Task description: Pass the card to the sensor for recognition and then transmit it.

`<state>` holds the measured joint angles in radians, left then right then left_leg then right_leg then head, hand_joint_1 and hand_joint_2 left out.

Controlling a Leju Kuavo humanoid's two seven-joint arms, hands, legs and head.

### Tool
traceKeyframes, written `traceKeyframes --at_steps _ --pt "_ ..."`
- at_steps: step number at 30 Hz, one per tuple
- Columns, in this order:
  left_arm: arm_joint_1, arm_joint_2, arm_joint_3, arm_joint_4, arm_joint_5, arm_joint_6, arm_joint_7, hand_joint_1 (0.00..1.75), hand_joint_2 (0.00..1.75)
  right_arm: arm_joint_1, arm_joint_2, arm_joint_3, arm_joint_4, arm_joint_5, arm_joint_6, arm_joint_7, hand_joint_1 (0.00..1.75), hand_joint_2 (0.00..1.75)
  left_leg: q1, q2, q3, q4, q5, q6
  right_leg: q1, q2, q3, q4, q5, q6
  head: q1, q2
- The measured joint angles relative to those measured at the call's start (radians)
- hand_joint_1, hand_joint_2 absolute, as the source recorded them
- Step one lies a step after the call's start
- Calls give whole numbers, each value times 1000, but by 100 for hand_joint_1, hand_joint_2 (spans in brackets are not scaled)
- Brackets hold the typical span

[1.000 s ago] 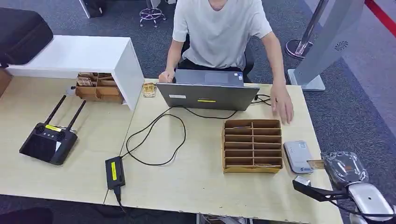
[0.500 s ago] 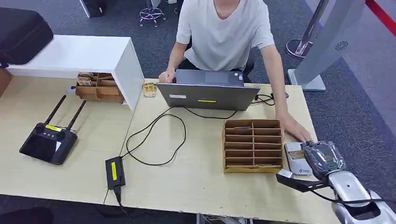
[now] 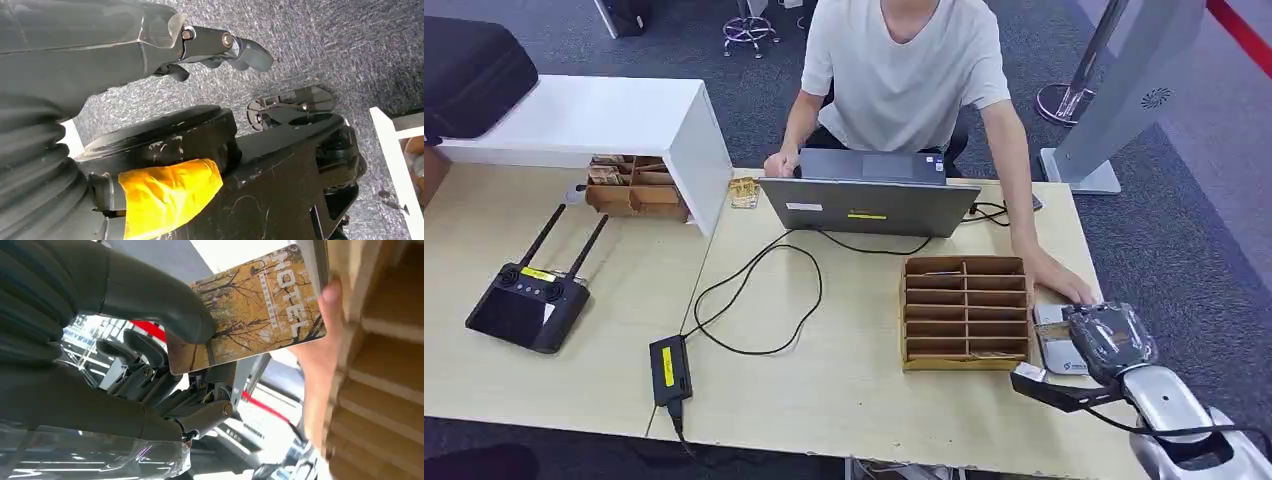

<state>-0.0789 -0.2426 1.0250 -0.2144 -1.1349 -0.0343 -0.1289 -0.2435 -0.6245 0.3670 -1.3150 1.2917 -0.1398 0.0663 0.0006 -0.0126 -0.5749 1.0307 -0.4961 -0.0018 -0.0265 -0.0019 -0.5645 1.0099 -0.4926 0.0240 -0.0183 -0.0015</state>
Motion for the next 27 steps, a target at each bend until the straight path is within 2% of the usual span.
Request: traceKeyframes --at_steps 4,8,13,18,24,27 --pt "0 0 0 0 -5 2 0 0 175 0 5 -6 -27 21 -147 11 175 175 0 0 0 0 0 0 0 0 0 0 0 0 0 0" --pt "0 0 0 0 -7 2 0 0 175 0 11 -16 -43 24 -165 12 175 175 0 0 0 0 0 0 0 0 0 0 0 0 0 0" --pt "-1 0 0 0 -14 3 0 0 175 23 37 -58 -98 66 -278 13 175 175 0 0 0 0 0 0 0 0 0 0 0 0 0 0" --pt "-1 0 0 0 -16 5 0 0 175 39 64 -98 -147 89 -308 8 175 175 0 0 0 0 0 0 0 0 0 0 0 0 0 0" --pt "-2 -2 0 0 -25 5 0 0 175 64 134 -154 -213 177 -458 4 175 175 0 0 0 0 0 0 0 0 0 0 0 0 0 0" --pt "-3 -2 0 0 -30 5 0 0 175 69 166 -179 -246 208 -498 7 175 175 0 0 0 0 0 0 0 0 0 0 0 0 0 0"
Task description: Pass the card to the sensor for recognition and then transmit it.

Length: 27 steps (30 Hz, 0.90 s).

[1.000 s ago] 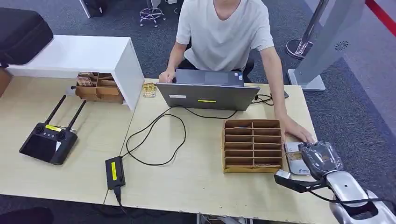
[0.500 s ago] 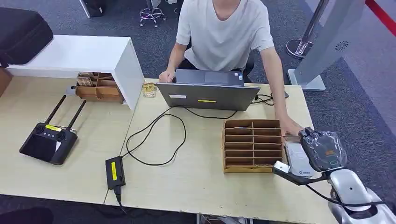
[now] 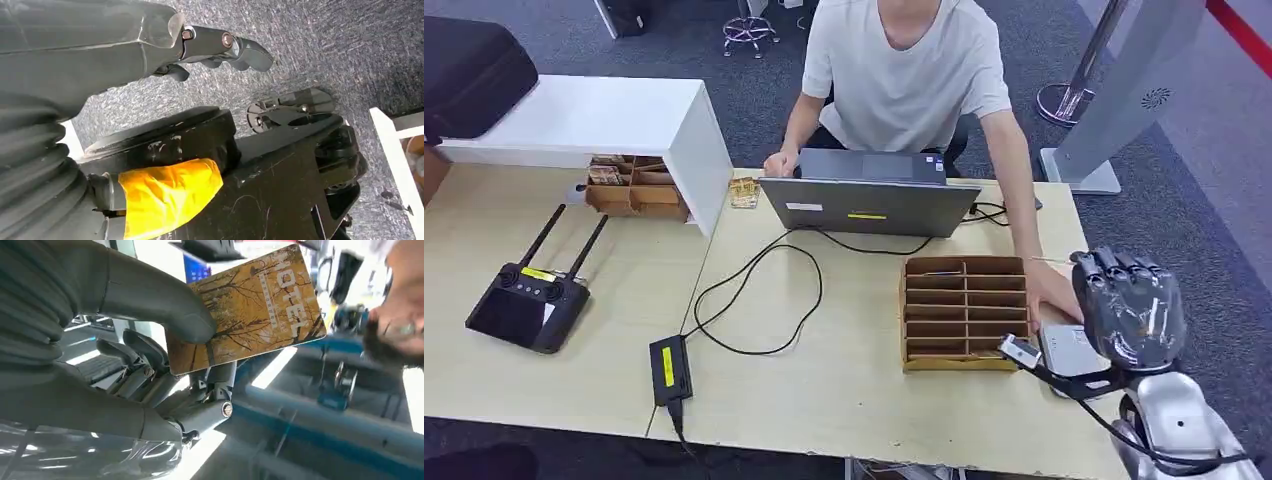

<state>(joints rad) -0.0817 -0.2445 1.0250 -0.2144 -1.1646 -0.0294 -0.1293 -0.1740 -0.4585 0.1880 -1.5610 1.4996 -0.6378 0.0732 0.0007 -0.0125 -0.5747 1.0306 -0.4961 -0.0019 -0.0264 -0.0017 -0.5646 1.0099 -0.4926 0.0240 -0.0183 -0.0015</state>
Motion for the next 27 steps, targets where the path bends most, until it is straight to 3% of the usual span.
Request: traceKeyframes --at_steps 13,27 --pt "-1 0 0 0 -6 -5 -5 0 175 -91 55 -11 -8 8 31 -20 175 175 0 0 0 0 0 0 0 0 0 0 0 0 0 0" --pt "-1 0 0 0 -7 -5 -5 0 175 -99 66 -10 -3 8 31 -21 175 175 0 -1 -1 0 0 0 0 0 0 0 0 0 0 0"
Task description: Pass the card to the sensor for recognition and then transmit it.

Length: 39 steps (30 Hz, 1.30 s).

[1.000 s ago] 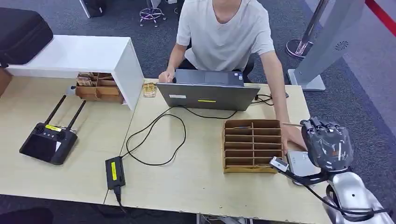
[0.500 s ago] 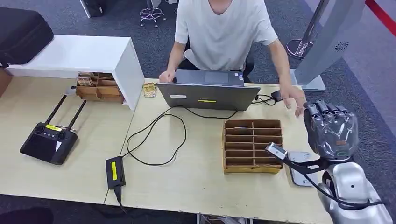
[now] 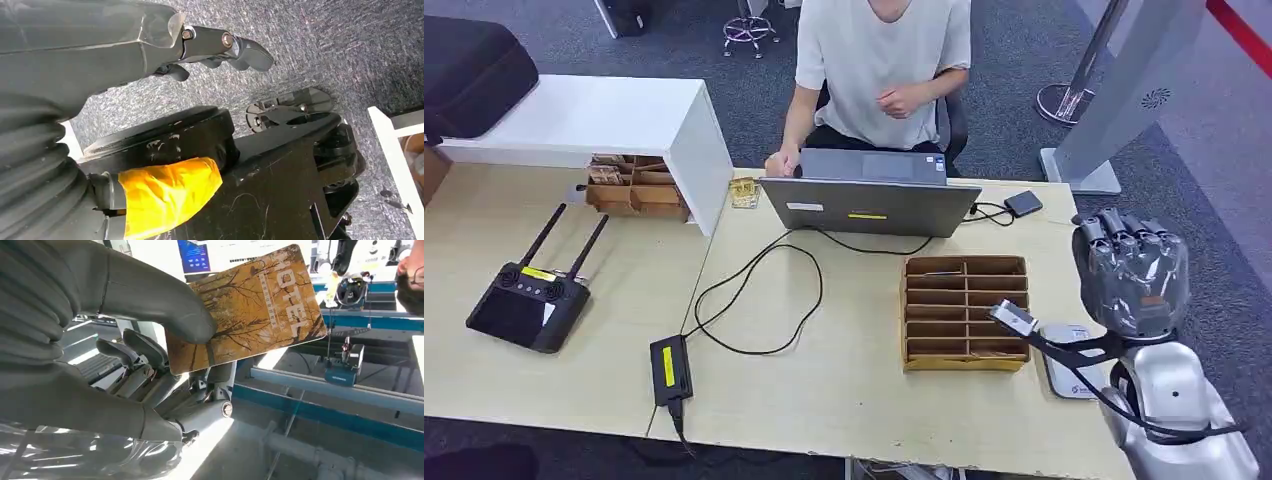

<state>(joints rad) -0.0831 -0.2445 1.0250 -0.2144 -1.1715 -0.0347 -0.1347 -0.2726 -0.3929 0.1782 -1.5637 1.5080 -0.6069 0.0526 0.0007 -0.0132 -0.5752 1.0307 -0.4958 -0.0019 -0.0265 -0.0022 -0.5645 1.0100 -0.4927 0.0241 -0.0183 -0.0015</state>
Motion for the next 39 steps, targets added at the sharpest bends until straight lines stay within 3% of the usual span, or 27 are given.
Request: traceKeyframes --at_steps 33,34,36,39 --pt "0 0 0 0 -7 -2 -2 0 175 -6 5 5 4 3 14 -6 175 175 0 -1 -3 -1 0 0 0 -1 1 1 0 0 0 0" --pt "0 0 -2 0 -32 -7 -11 0 175 -40 16 14 16 20 65 -26 175 175 0 0 -13 -2 0 0 0 0 1 2 0 0 1 0" --pt "-13 3 -20 0 -95 -19 -26 0 175 -244 93 89 189 54 201 -15 175 175 0 16 -9 -2 0 -3 0 16 -7 3 4 -5 0 0" --pt "-27 -3 -44 2 -118 -45 -26 0 175 -470 211 205 486 55 150 38 175 175 1 20 0 0 4 -5 2 20 -8 3 7 -5 -1 0"
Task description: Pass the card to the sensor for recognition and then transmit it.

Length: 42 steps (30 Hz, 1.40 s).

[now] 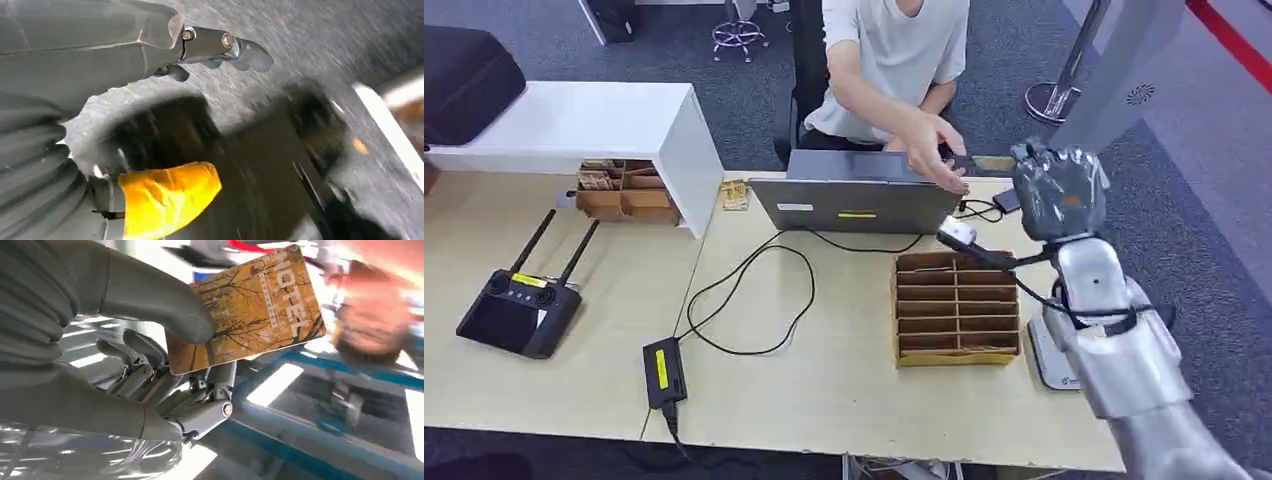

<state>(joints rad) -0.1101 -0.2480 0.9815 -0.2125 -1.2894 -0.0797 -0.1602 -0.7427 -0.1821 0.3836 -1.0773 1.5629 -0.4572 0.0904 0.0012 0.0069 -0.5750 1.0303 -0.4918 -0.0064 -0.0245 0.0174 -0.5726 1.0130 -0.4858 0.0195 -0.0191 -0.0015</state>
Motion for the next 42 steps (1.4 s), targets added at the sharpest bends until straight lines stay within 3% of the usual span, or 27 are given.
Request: traceKeyframes --at_steps 5,14,42 --pt "5 -4 -16 2 -3 -3 0 0 175 -154 91 81 213 -10 -20 8 175 175 3 -11 -4 0 4 -3 3 -11 -1 1 1 -3 0 0" --pt "7 -5 -18 4 -7 -5 0 0 175 -216 142 121 331 -22 -8 18 175 175 2 -13 -6 0 4 -3 3 -14 -1 1 0 -3 0 0" --pt "8 -4 -32 4 2 -11 -10 0 175 -232 158 140 378 -40 -10 18 168 175 2 -16 -7 0 4 -3 3 -16 -2 0 0 -3 0 0"
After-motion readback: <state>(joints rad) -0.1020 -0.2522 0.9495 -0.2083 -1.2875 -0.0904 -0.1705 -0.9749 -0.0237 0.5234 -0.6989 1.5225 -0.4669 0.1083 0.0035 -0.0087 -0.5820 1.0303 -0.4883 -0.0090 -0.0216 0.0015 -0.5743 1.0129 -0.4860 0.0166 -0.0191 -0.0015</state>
